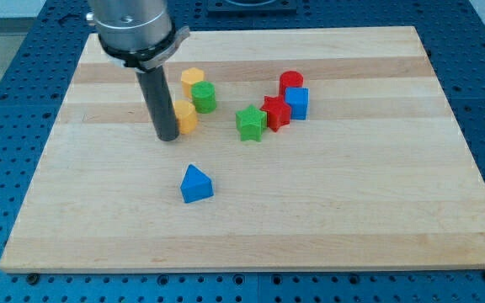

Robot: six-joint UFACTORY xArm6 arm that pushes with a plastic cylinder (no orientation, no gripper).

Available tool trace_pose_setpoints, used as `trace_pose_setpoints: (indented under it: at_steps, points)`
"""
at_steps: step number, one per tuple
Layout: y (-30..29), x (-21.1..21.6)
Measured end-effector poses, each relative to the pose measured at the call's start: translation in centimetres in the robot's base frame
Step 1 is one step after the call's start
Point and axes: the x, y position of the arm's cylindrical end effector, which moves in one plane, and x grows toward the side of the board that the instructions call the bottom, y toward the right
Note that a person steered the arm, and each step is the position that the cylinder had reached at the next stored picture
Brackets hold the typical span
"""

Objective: Push blue triangle towards yellow heart

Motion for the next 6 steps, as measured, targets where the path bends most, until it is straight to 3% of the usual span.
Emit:
trace_pose_setpoints:
  at_steps: [3, 6]
  points:
    - [0.9, -0.2]
    - [-4.8, 9.5]
